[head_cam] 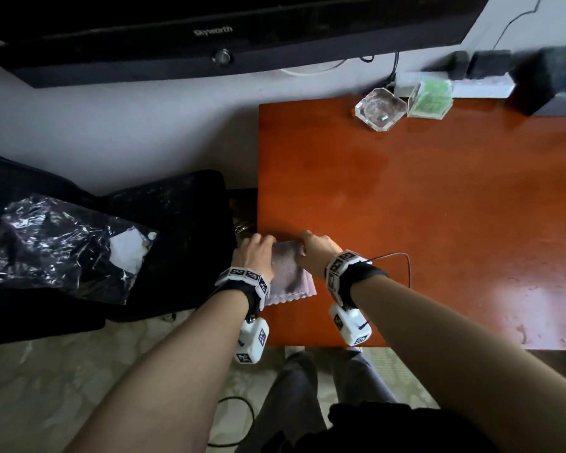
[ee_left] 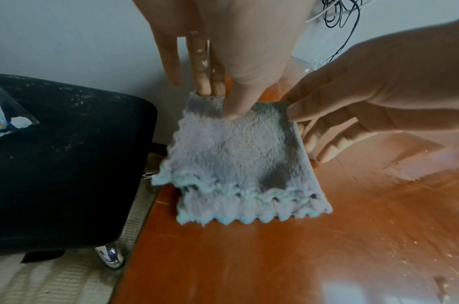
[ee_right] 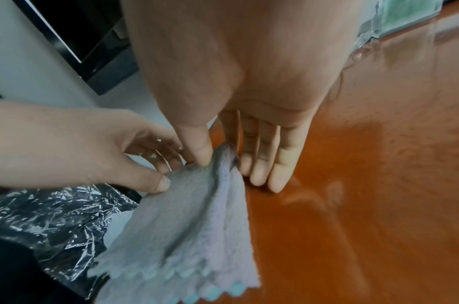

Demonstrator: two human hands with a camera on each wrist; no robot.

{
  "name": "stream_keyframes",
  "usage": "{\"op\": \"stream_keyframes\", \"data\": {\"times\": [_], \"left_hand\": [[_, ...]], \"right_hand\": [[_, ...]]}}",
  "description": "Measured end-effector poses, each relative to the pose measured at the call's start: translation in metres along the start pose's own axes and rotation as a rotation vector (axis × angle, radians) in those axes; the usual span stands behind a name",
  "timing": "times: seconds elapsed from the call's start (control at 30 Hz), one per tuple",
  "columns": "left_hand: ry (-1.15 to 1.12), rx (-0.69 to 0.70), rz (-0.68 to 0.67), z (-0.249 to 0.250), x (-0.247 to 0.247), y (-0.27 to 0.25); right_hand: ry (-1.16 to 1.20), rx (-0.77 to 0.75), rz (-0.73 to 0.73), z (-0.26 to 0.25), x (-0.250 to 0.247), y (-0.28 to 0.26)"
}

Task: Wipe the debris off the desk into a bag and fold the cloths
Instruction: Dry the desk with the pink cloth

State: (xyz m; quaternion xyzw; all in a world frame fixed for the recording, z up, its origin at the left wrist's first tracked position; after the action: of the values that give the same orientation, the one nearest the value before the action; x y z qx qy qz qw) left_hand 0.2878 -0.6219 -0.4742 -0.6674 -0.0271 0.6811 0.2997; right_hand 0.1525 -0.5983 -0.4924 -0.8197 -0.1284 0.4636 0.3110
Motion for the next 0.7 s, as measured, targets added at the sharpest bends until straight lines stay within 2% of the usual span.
{"op": "stream_keyframes", "data": {"times": [0.27,0.4,0.53,0.7], "left_hand": [[-0.033,0.078,-0.037,-0.006,0.003,-0.01],[-0.169,0.107,-0.052,-0.001,-0.025,-0.01],[-0.299,0.094,-0.044,0.007,-0.061,-0.007],[-0.409,0.187,0.004,0.038,-0.09,-0.002]], "right_hand": [[0.003,0.006,0.035,-0.011,0.003,-0.016],[0.04,0.059,0.068,-0.014,-0.028,-0.033],[0.116,0.054,0.16,-0.018,-0.064,-0.051],[0.215,0.114,0.304,0.008,-0.092,-0.082]]}}
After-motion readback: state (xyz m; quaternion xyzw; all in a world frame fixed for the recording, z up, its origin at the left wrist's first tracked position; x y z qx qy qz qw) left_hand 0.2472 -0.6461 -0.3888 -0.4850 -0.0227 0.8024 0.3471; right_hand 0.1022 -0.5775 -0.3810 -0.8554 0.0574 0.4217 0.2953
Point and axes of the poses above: each hand's wrist, its own y-axis towards the middle knuckle, its own x-axis out of the palm, z = x × y, the point moved 8 cm from there along y, towards the middle knuckle, and after that the axes turned 6 degrees about x, right-handed, at the moved point
